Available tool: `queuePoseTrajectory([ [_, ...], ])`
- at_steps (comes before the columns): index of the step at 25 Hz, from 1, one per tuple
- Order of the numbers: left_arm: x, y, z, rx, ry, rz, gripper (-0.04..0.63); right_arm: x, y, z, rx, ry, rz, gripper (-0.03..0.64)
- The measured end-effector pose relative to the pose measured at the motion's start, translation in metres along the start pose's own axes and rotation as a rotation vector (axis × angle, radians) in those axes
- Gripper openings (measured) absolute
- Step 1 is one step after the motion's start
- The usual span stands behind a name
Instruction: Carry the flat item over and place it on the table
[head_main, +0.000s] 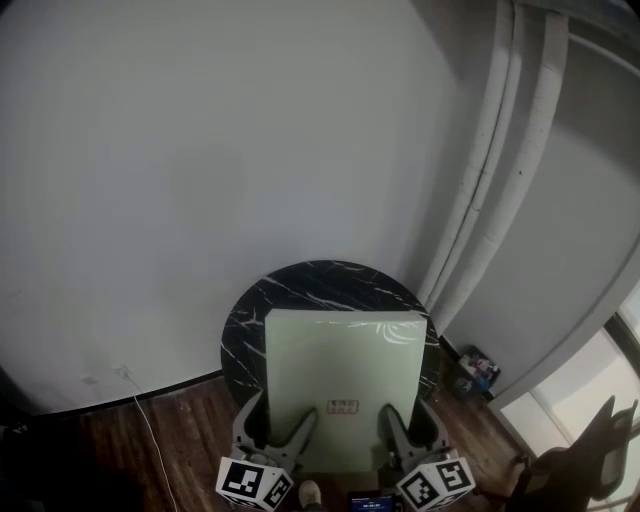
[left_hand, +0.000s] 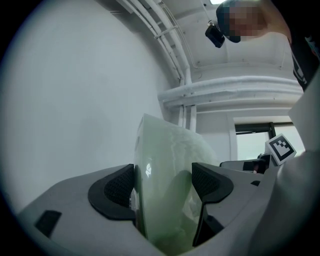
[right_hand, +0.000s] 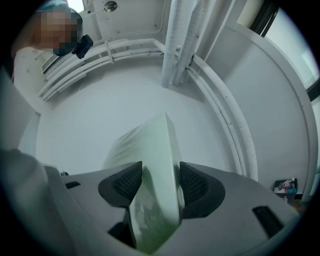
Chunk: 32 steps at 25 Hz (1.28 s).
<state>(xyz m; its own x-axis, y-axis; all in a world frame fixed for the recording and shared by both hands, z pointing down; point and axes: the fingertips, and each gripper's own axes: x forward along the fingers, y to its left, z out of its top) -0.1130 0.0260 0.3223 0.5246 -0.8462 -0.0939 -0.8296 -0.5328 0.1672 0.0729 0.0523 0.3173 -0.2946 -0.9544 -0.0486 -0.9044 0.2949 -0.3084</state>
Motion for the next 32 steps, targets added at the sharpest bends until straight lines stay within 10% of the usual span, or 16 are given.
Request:
queuePoseTrajectory([
  [32,0.111,0.05,0.0,0.024,0.022,-0.042,0.371,0.102,-0.049,0.007,0.028,-0.028,-0.041,0.212],
])
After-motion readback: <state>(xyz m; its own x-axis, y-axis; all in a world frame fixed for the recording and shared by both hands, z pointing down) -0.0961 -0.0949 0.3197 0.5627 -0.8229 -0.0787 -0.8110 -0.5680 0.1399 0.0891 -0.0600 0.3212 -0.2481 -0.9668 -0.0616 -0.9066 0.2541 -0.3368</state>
